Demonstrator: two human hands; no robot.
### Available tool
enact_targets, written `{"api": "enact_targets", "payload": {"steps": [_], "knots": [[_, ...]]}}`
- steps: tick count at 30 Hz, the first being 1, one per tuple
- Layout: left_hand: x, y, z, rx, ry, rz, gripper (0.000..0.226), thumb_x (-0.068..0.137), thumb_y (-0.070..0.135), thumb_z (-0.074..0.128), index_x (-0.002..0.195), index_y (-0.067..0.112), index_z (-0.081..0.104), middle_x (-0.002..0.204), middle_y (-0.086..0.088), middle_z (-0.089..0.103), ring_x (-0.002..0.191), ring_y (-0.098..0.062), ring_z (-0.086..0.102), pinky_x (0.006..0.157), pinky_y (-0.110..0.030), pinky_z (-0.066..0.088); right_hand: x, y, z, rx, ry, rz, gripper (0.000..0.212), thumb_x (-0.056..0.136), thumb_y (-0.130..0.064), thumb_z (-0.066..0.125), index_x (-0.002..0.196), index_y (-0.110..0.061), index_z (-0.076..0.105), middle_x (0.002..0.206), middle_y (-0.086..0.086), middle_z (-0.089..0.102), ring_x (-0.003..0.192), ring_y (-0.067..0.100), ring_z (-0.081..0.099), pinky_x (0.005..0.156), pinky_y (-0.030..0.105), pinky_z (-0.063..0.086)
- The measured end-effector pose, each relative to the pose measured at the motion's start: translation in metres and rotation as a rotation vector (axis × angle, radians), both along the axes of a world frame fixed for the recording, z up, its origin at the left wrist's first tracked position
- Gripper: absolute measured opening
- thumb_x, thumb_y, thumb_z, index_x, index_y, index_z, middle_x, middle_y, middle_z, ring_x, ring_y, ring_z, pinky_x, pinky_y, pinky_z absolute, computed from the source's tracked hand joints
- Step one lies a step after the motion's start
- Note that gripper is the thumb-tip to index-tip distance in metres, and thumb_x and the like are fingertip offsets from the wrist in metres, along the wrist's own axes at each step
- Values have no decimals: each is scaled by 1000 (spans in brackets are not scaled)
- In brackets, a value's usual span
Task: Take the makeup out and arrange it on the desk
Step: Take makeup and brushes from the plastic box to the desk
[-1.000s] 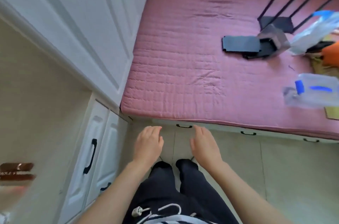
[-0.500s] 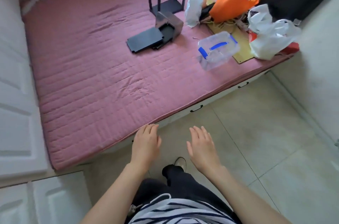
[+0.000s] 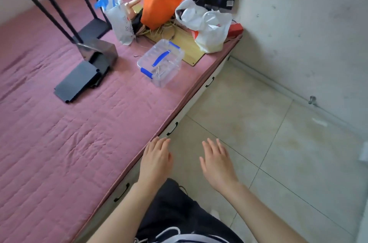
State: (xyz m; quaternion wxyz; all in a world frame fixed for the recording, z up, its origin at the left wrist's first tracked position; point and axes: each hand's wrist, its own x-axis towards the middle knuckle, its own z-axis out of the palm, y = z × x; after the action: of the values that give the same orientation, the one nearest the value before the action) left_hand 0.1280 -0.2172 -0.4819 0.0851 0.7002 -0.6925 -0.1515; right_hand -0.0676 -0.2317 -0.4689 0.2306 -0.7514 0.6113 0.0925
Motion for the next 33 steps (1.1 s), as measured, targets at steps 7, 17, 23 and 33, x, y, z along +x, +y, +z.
{"api": "enact_targets", "payload": {"steps": [7, 17, 23, 33], "knots": [[-17, -92, -8, 34, -21, -108, 40, 83, 13, 65, 122, 10, 59, 126, -3, 60, 124, -28, 51, 103, -45, 44, -23, -66, -4, 6, -19, -112, 56, 101, -36, 30, 151, -13, 15, 158, 5, 15, 147, 28, 3, 119, 41, 16], [-9, -263, -5, 55, -69, -156, 51, 86, 15, 63, 134, 7, 51, 141, -11, 50, 136, -33, 39, 110, -47, 34, -29, -230, 1, -71, -9, -163, 55, 99, -31, 40, 146, -6, 27, 153, 12, 28, 145, 34, 14, 116, 44, 21], [-2, -345, -2, 38, -80, -132, 58, 95, 23, 49, 149, 12, 28, 157, -6, 24, 147, -27, 8, 117, -40, 1, -23, -322, 8, -71, -24, -118, 58, 102, -33, 30, 151, -12, 9, 159, 7, 9, 147, 29, -1, 119, 42, 12], [-22, -428, -14, 123, -92, 83, 61, 94, 26, 52, 149, 13, 28, 157, -8, 23, 146, -28, 5, 118, -48, 9, -26, -464, -5, -60, -11, 148, 60, 102, -36, 29, 151, -10, 8, 160, 9, 6, 146, 31, -5, 119, 43, 9]]}}
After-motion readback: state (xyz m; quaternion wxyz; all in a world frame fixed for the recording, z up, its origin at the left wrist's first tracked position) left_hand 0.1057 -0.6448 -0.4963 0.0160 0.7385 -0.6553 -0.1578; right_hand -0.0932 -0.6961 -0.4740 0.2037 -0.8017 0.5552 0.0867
